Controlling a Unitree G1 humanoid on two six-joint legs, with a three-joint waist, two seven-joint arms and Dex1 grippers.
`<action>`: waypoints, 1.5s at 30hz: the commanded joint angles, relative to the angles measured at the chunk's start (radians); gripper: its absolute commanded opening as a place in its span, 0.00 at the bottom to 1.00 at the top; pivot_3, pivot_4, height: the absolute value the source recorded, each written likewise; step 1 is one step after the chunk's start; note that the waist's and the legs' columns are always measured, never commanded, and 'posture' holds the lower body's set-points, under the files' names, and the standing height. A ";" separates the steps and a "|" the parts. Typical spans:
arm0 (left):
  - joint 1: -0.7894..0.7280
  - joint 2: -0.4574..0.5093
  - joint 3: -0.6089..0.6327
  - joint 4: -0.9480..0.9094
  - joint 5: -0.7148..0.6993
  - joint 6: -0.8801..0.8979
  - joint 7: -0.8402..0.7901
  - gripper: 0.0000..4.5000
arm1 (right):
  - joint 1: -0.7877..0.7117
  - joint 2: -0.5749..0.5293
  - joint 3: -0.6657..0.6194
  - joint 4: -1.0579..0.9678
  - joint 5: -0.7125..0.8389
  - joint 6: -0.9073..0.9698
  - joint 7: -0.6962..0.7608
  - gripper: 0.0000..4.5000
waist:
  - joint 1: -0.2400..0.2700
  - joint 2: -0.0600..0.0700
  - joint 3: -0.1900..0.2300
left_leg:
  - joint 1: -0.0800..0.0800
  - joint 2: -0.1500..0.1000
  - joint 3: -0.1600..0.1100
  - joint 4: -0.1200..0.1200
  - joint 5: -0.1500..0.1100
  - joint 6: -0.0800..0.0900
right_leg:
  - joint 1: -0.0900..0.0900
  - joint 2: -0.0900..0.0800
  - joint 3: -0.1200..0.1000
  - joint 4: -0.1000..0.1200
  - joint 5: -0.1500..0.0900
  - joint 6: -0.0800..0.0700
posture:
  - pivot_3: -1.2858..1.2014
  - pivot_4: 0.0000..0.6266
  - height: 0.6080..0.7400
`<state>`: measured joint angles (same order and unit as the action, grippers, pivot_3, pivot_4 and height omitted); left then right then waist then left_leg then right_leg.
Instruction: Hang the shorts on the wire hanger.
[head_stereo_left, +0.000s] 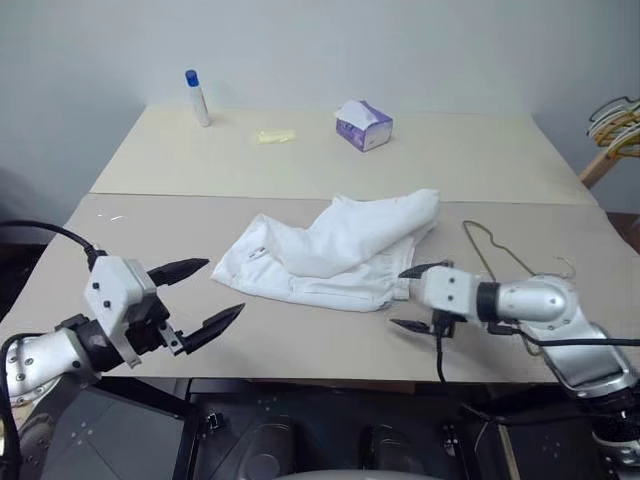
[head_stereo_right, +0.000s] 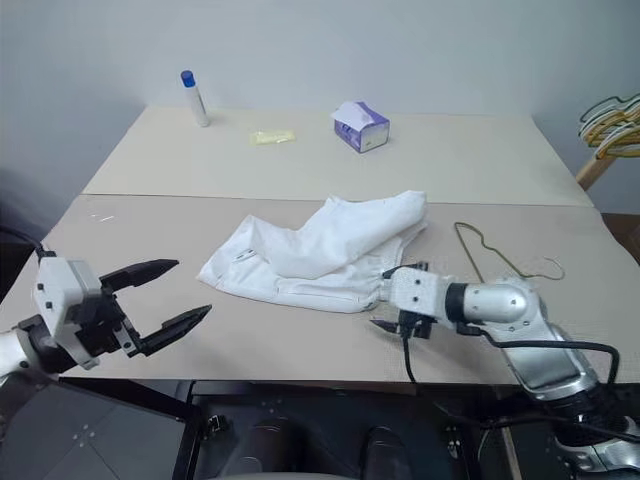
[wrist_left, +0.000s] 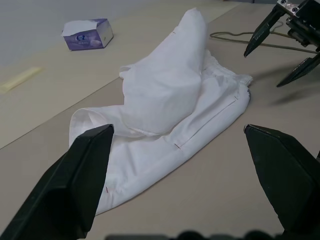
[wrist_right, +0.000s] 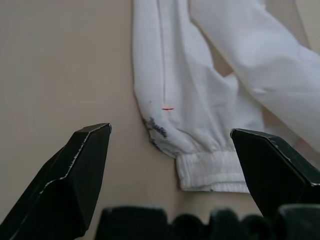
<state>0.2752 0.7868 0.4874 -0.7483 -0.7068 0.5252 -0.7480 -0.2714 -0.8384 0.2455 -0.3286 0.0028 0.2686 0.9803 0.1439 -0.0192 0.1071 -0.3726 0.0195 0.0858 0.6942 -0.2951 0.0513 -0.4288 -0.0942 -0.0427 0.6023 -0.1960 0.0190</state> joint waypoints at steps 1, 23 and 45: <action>-0.024 0.012 -0.003 0.001 0.002 -0.015 -0.010 1.00 | -0.074 0.042 0.127 0.026 -0.179 0.040 -0.049 0.99 | -0.002 0.000 0.000 | 0.000 0.000 0.000 0.000 0.000 0.000 | 0.000 0.000 0.000 0.000 0.000 0.000 | 0.62 0.16 1.00; -0.013 0.078 -0.133 0.059 0.290 -0.157 -0.006 1.00 | -0.159 0.066 0.181 0.226 -0.496 -0.098 -0.171 0.01 | 0.007 -0.002 0.001 | 0.001 -0.001 -0.001 0.000 0.002 -0.003 | 0.002 0.000 0.000 0.001 0.000 0.001 | 0.63 0.17 1.00; -0.558 0.042 -0.761 0.868 1.162 -0.915 0.056 0.65 | -0.104 0.014 0.052 0.088 -0.382 -0.159 -0.084 0.00 | 0.008 0.007 -0.009 | -0.015 -0.003 0.007 0.002 0.002 -0.002 | -0.007 0.001 -0.007 -0.004 0.010 0.002 | 0.59 0.10 1.00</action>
<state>-0.2678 0.8411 -0.2362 0.0599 0.4018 -0.3890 -0.7064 -0.3656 -0.8159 0.3398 -0.2023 -0.3881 0.1116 0.8938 0.1523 -0.0121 0.0979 -0.3868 0.0168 0.0930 0.6969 -0.2928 0.0485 -0.4360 -0.0925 -0.0494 0.5987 -0.1861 0.0208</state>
